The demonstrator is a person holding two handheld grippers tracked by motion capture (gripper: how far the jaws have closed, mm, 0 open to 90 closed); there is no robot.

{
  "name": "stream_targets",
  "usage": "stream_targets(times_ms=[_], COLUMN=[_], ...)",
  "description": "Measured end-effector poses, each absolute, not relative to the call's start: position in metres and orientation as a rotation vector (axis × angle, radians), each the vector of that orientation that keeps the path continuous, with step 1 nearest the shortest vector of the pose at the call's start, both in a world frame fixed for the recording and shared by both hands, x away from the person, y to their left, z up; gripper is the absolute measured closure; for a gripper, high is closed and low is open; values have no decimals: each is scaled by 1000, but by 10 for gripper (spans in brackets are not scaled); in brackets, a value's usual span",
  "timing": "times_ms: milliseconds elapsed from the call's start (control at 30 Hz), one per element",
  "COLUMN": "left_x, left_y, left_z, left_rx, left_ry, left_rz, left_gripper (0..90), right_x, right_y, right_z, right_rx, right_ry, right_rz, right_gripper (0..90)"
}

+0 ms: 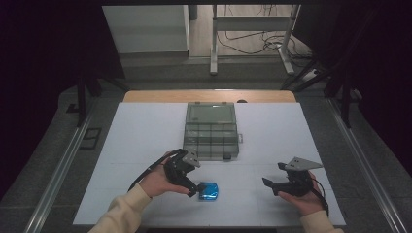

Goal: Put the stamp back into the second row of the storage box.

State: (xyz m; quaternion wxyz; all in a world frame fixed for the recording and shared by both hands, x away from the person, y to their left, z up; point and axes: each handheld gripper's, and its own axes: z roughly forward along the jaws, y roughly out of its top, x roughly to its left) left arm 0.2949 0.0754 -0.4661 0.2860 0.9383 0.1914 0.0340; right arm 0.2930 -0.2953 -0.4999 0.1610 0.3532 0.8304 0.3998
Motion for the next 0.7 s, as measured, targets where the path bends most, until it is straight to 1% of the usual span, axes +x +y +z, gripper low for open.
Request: stream_targets(times_ms=[267, 500, 700], left_x=[297, 296, 296], left_y=[53, 36, 28], left_z=[-480, -499, -509], left_rx=[2596, 2683, 2741], left_ry=[432, 362, 292], left_rz=[15, -11, -14], left_gripper=[99, 86, 105], right_x=[293, 293, 293], right_y=[-295, -294, -294], right_z=[-501, -501, -502], right_rx=[1005, 1002, 1001], right_ry=[2376, 2379, 2383], right_rz=[1130, 1122, 1116], right_gripper=[147, 147, 147])
